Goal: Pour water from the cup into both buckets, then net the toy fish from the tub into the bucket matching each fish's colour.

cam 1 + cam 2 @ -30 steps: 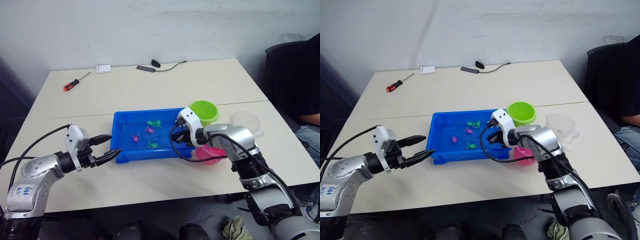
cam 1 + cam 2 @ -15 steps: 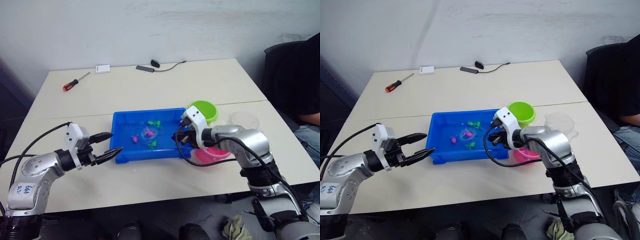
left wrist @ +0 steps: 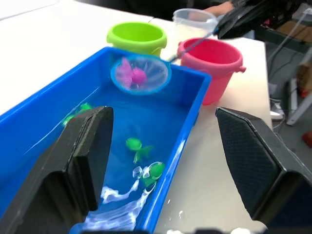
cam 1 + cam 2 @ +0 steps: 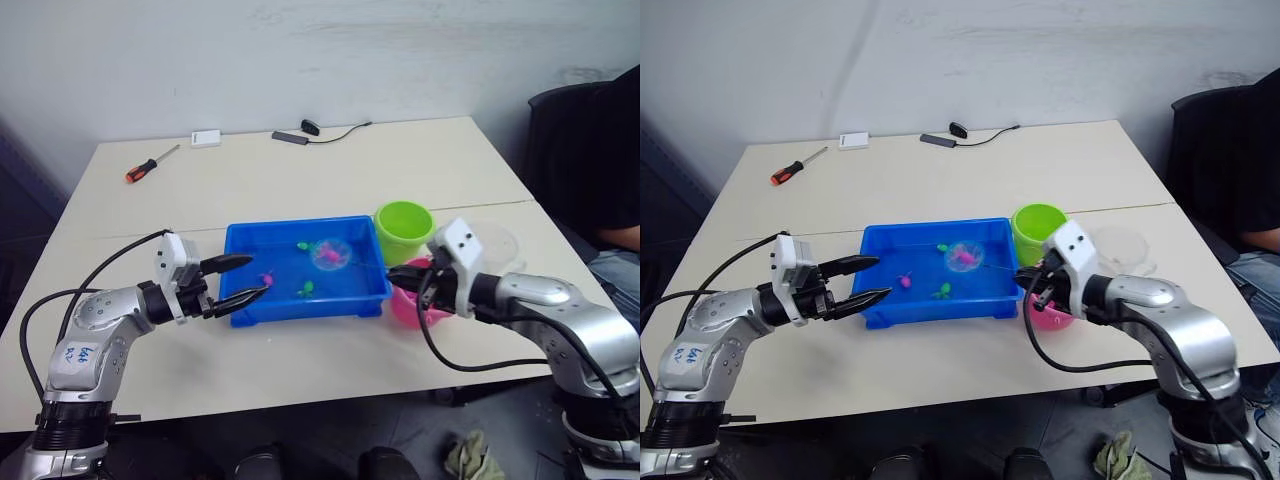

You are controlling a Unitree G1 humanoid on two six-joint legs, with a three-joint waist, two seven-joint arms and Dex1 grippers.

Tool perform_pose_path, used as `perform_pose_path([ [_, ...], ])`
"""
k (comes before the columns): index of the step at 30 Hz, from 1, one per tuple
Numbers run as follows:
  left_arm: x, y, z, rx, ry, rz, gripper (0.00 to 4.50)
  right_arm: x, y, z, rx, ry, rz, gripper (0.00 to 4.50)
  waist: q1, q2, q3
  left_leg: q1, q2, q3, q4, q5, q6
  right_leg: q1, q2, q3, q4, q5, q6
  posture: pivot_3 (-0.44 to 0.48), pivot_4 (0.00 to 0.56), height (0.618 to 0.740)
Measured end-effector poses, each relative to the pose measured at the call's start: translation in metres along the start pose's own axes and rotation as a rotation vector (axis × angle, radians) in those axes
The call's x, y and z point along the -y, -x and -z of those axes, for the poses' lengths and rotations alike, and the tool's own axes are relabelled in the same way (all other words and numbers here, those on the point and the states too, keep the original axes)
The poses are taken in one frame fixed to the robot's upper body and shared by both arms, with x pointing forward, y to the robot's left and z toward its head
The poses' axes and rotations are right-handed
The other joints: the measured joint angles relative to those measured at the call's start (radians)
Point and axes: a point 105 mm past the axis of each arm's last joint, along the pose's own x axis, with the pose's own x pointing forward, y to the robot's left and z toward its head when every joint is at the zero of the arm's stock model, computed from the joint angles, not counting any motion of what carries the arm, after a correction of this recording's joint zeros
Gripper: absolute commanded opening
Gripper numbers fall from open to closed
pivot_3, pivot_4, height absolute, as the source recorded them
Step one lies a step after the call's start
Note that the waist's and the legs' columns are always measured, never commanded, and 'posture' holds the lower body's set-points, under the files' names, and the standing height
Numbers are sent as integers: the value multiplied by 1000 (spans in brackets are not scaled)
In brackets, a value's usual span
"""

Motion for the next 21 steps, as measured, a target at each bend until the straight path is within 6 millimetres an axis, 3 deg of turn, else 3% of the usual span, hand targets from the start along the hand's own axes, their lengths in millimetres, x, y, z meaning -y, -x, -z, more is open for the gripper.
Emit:
perform_pose_path([
  [7, 3, -8, 1, 7, 8, 66, 3671, 7, 38, -3, 93, 48, 132, 0, 0, 1, 0, 1, 1, -2, -1, 0, -1, 9, 2, -1, -7, 1, 2, 0, 150, 733],
  [10, 4, -10, 0, 9, 10, 90, 3671, 10, 53, 5, 116, 54, 199, 0, 3, 1, 0, 1, 0, -4, -1, 0, -1, 10, 2, -1, -10, 1, 2, 0, 150, 733],
  [12, 1, -11, 1, 10, 18, 96, 3671, 15, 71, 20, 113, 51, 278, 0, 4, 1, 0, 1, 0, -3, -1, -1, 1, 13, 1, -1, -14, 1, 1, 0, 150, 733],
  [15, 1, -14, 0, 12, 15, 115, 3671, 18, 81, 26, 115, 65, 311, 0, 0, 1, 0, 1, -1, -2, 0, 0, 2, 13, 1, 0, -14, 1, 1, 0, 150, 733],
  [18, -2, -14, 1, 12, 16, 128, 3671, 33, 109, 36, 118, 169, 450, 0, 1, 0, 2, 1, -1, -2, 0, 0, 2, 13, 1, -1, -15, 2, 3, 0, 150, 733],
  [21, -4, -14, 3, 8, 15, 129, 3671, 33, 118, 47, 126, 235, 508, 0, 2, 0, 2, 1, -1, -3, 0, 0, 1, 13, 1, -1, -15, 2, 3, 0, 150, 733],
])
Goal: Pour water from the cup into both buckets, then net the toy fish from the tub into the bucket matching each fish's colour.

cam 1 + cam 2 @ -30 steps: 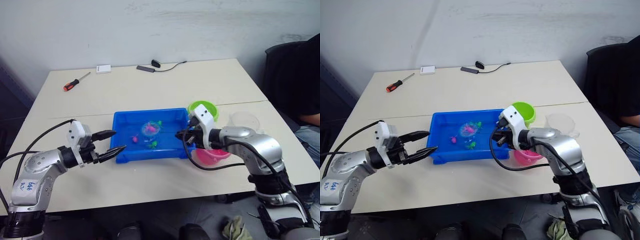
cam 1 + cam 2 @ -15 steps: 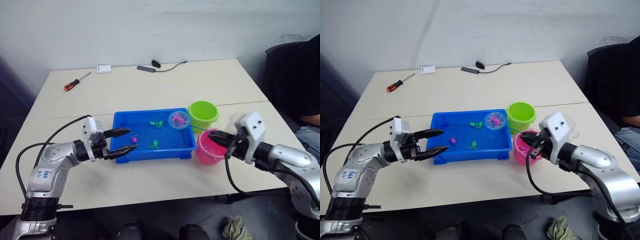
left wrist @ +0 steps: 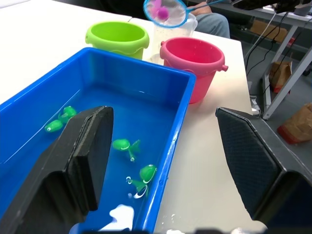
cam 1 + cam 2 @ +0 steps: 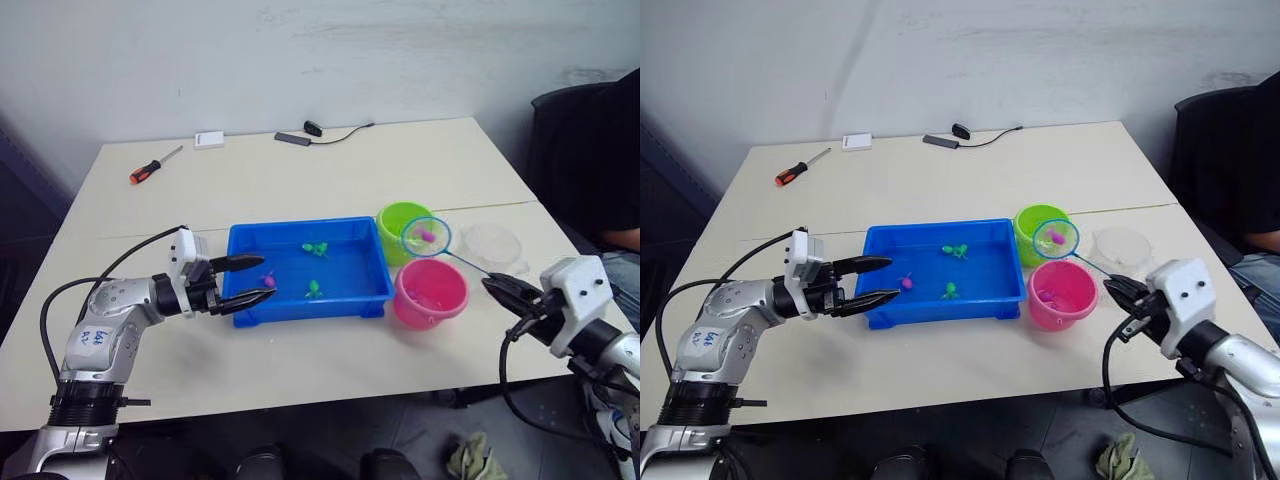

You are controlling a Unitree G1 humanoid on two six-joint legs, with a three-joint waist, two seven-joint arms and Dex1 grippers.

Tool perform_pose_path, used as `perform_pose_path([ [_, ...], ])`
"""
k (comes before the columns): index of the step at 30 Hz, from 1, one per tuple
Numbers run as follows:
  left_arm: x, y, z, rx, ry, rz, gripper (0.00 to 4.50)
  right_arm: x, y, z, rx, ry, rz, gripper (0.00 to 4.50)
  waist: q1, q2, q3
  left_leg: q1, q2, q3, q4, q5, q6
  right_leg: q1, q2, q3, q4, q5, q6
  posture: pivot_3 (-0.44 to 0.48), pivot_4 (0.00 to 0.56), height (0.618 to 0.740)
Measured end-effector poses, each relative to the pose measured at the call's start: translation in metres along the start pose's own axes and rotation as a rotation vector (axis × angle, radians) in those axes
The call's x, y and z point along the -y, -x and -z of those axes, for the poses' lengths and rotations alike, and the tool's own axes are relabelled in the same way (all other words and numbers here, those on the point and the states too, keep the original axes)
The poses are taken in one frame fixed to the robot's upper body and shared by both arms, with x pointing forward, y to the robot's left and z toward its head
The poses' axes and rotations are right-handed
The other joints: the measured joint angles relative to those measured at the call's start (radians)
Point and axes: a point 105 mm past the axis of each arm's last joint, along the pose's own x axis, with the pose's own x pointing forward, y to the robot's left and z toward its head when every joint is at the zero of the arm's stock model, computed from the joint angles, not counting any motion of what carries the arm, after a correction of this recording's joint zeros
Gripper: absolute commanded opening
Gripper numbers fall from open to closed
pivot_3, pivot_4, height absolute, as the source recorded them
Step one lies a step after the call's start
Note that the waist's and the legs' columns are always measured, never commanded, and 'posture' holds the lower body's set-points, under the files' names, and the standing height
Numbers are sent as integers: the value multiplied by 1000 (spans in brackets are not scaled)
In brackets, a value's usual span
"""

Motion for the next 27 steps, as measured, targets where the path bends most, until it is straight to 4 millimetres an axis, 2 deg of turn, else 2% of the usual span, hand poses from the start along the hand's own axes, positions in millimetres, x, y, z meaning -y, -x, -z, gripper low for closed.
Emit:
perform_pose_path([
  [5, -1, 0, 0, 1, -4, 10, 3671, 1, 17, 12, -9, 69, 56, 0, -3, 0, 0, 1, -1, 1, 0, 1, -1, 0, 0, 1, 0, 1, 1, 0, 150, 733],
  [20, -5, -4, 0, 11, -3, 22, 3671, 10, 28, 20, 0, 381, 145, 0, -2, 1, 0, 1, -1, 0, 0, 2, -3, 0, 0, 0, 0, 1, 1, 0, 150, 733],
  [27, -5, -5, 0, 12, -2, 31, 3671, 6, 34, 25, 17, 650, 136, 0, -3, 0, 1, 1, -1, 0, 1, 2, -4, 0, 0, 0, 0, 1, 1, 0, 150, 733],
])
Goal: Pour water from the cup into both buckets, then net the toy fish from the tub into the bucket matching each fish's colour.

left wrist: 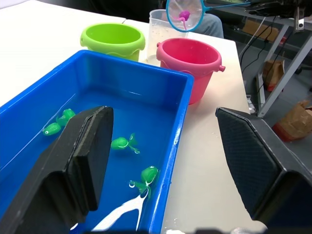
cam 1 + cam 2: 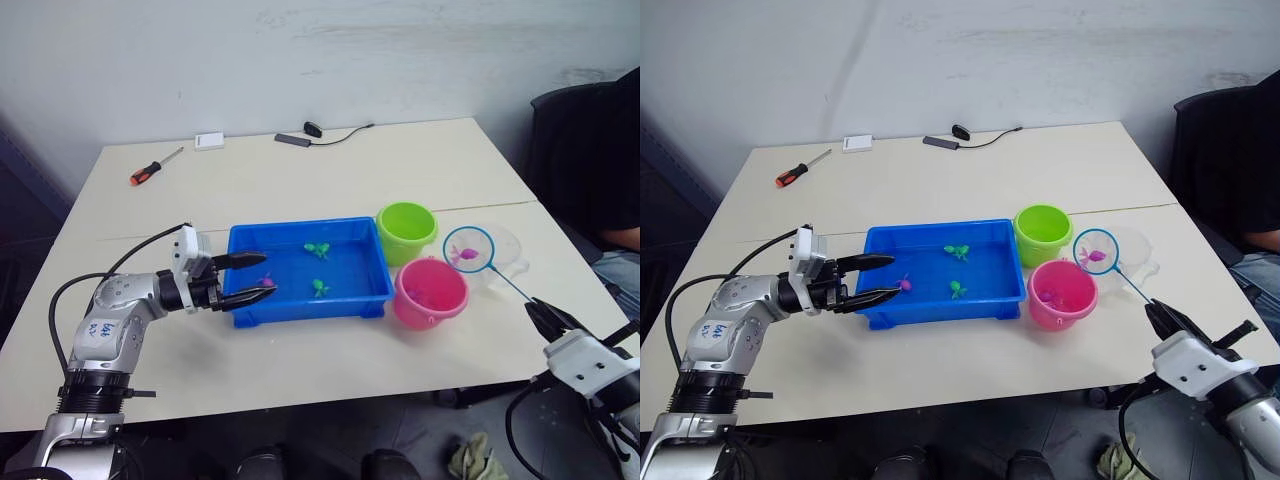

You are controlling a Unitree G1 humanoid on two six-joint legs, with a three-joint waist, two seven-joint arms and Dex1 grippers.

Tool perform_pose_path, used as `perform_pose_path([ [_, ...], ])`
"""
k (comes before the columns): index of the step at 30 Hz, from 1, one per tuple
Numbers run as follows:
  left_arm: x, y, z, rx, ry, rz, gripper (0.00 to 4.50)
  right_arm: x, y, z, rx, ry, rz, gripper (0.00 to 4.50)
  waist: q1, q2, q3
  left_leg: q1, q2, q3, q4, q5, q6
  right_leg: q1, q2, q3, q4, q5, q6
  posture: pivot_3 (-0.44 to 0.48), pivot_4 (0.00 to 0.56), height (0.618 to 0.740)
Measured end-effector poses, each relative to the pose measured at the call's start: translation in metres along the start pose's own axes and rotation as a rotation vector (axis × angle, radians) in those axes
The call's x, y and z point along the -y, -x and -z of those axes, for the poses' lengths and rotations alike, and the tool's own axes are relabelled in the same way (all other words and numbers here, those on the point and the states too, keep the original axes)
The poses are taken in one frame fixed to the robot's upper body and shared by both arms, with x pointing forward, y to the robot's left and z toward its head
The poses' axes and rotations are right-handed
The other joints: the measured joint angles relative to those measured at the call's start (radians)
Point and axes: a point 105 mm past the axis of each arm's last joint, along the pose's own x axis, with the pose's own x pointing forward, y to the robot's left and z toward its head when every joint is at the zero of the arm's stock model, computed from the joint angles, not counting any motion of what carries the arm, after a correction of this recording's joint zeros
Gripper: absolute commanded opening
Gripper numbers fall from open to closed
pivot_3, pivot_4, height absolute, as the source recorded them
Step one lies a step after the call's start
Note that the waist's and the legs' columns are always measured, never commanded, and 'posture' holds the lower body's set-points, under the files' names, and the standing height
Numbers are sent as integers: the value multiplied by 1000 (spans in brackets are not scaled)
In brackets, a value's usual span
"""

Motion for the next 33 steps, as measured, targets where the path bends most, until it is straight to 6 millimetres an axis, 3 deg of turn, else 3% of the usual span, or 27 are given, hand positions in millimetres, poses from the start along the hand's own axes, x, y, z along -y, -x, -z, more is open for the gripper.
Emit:
perform_pose_path([
  [7, 0, -2, -2, 8, -6, 3, 3671, -9, 1, -2, 80, 250, -35, 0, -1, 0, 0, 0, -1, 0, 0, 0, -1, 0, 1, 0, 0, 0, 0, 0, 150, 733],
  [18, 0, -3, -2, 14, -8, 1, 3671, 0, -4, -2, 179, 542, 24, 0, -1, 0, 0, 1, -2, 0, 2, 1, -1, 1, 3, 0, 0, 1, 2, 0, 150, 733],
  [33, 0, -2, 0, 14, -9, -9, 3671, -3, 12, -2, 218, 782, 140, 0, -2, 0, 0, 1, -3, 0, 2, 1, -3, 0, 4, 1, 1, 1, 2, 0, 150, 733],
])
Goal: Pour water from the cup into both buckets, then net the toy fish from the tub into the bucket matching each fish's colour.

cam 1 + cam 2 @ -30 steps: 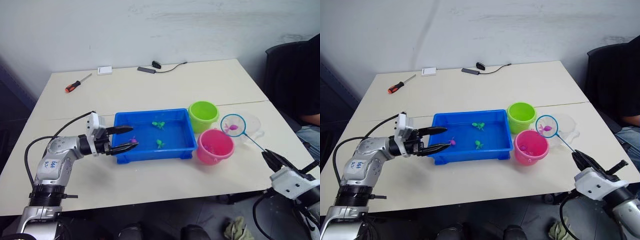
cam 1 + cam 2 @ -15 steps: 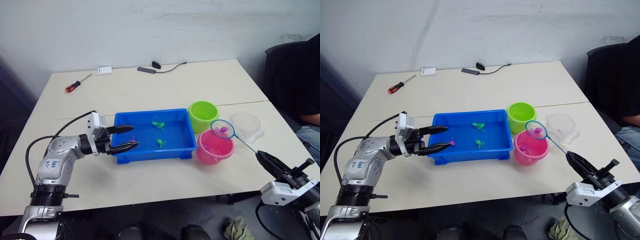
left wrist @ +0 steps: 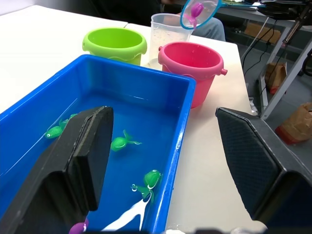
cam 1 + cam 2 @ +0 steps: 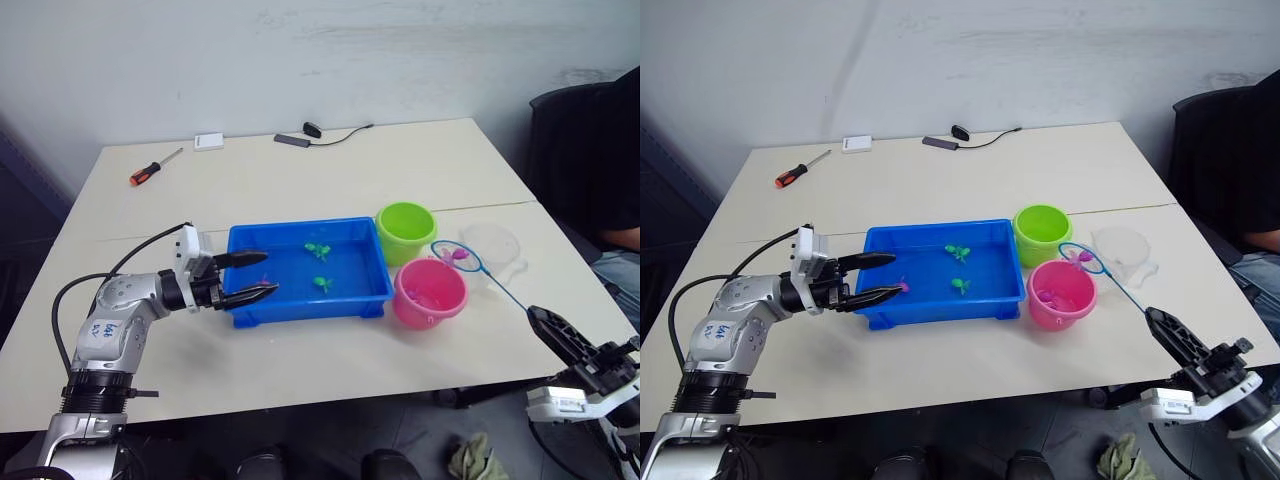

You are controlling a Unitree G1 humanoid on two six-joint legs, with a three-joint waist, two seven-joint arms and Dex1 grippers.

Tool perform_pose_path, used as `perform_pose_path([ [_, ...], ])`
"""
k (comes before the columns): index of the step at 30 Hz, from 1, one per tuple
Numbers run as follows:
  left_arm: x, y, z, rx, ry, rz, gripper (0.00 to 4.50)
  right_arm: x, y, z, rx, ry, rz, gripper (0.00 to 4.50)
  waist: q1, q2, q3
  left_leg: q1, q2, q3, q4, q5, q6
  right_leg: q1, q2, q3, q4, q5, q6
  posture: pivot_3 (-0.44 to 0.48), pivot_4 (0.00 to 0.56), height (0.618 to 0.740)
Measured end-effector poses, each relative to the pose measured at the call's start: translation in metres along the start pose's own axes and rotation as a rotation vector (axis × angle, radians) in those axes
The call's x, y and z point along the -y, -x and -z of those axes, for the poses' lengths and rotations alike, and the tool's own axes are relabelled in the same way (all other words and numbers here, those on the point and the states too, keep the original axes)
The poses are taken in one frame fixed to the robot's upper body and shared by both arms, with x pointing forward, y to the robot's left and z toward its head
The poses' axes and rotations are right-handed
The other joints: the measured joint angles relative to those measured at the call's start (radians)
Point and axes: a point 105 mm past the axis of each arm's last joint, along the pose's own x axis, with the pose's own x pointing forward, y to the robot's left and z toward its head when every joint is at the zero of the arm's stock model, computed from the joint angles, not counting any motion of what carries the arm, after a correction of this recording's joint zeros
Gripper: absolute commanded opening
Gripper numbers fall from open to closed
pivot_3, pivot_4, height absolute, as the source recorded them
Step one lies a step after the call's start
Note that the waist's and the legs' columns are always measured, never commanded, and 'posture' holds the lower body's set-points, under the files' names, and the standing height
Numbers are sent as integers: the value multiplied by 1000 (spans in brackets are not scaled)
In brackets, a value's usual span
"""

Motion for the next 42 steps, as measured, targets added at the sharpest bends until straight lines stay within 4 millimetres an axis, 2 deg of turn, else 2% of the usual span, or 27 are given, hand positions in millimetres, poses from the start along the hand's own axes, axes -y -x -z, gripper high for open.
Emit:
perform_pose_path([
  [7, 0, 1, 1, 1, -2, -2, 3671, 8, -1, 1, 14, 113, 33, 0, 0, 0, 0, 0, 0, 1, 0, 0, 0, 0, 1, 0, 1, 0, 0, 0, 150, 733],
  [17, 1, 1, 2, 0, -2, -10, 3671, 6, -3, 0, 22, 201, 6, 0, 0, 0, 0, 0, 1, 1, 2, 1, 1, 0, 4, 1, 2, 0, 0, 0, 150, 733],
  [26, 2, 2, 5, -4, 8, -13, 3671, 5, -7, -3, 23, 183, 14, 0, 0, -1, 0, 0, 3, 1, 5, 1, 0, 0, 7, 4, 7, -2, 2, 0, 150, 733],
  [28, 2, 3, 6, -4, 10, -17, 3671, 14, -27, -5, 56, 81, 79, 0, -5, -1, 0, 1, 4, 2, 6, 1, 1, 1, 8, 5, 9, -2, 2, 0, 150, 733],
  [31, 2, 3, 5, 1, 6, -16, 3671, 21, -37, -7, 86, 37, 101, 0, -6, 0, 0, 1, 4, 2, 7, 1, 1, 1, 9, 5, 10, -2, 2, 0, 150, 733],
  [34, 1, 4, 5, 3, 6, -31, 3671, 33, -70, -8, 157, -158, 81, 0, -4, 0, 0, 1, 5, 2, 11, 0, 2, 1, 12, 9, 14, -2, 3, 0, 150, 733],
  [35, 0, 6, 3, 4, 2, -43, 3671, 40, -85, -10, 165, -316, 62, 0, -2, -1, 0, 2, 6, 1, 12, 0, 2, 1, 13, 13, 16, -2, 3, 0, 150, 733],
  [36, -1, 7, 3, 5, 0, -50, 3671, 44, -92, -12, 168, -406, 54, 0, 0, -1, 0, 1, 6, -1, 13, 0, 2, 1, 14, 16, 16, -2, 3, 0, 150, 733],
  [39, -3, 13, 1, 2, -3, -88, 3671, 59, -115, -25, 201, -822, 8, 0, 3, -2, 0, 0, 8, -3, 13, -1, 4, 1, 14, 25, 18, -2, 3, 0, 150, 733],
  [42, -5, 18, 3, -12, 13, -125, 3671, 65, -125, -28, 199, -1018, -17, 0, 3, -1, 0, 0, 9, -2, 14, -2, 5, 1, 13, 26, 18, -2, 3, 0, 150, 733],
])
